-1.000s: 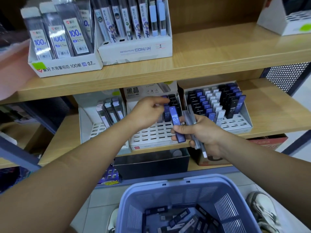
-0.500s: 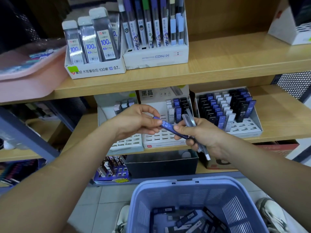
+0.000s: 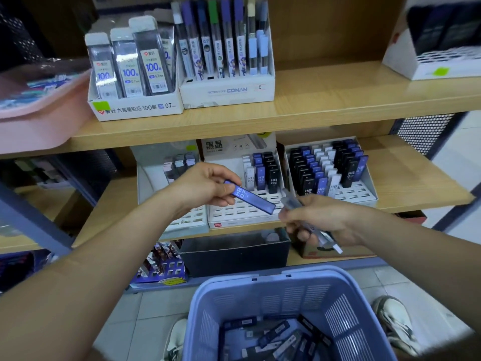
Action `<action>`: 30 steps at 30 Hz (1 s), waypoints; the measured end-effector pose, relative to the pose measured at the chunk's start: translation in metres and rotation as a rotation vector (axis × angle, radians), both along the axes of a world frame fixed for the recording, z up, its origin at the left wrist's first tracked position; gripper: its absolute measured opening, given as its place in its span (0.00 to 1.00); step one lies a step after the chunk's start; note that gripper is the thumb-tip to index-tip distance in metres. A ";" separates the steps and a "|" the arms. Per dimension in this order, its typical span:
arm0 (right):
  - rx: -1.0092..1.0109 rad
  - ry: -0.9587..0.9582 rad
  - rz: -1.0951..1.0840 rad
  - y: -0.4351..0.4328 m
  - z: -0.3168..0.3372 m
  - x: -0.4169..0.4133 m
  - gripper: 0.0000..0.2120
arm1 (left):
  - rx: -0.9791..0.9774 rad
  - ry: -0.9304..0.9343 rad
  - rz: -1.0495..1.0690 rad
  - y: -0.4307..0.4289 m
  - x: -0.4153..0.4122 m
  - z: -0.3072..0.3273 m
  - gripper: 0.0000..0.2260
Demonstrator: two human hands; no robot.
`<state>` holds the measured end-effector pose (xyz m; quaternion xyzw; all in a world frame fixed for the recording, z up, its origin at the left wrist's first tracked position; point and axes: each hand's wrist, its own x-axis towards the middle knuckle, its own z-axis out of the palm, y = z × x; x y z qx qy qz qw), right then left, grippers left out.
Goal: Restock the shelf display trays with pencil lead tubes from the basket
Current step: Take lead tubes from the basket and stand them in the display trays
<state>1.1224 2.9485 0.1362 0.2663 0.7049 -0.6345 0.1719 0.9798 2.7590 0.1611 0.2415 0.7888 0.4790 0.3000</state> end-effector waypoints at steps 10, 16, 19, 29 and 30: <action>-0.294 0.143 -0.350 0.067 0.016 0.047 0.08 | 0.091 0.045 -0.028 0.058 0.028 0.006 0.06; -0.253 0.196 -0.208 0.089 0.015 0.057 0.09 | 0.176 0.024 -0.049 0.095 0.055 0.004 0.05; -0.175 0.203 -0.119 0.091 0.012 0.056 0.05 | 0.221 0.003 -0.041 0.109 0.064 0.000 0.05; 0.077 0.109 -0.210 0.126 0.001 0.070 0.08 | 0.199 0.120 -0.052 0.164 0.076 -0.008 0.05; 0.072 0.097 -0.285 0.134 0.001 0.073 0.08 | 0.174 0.203 -0.058 0.171 0.075 -0.009 0.06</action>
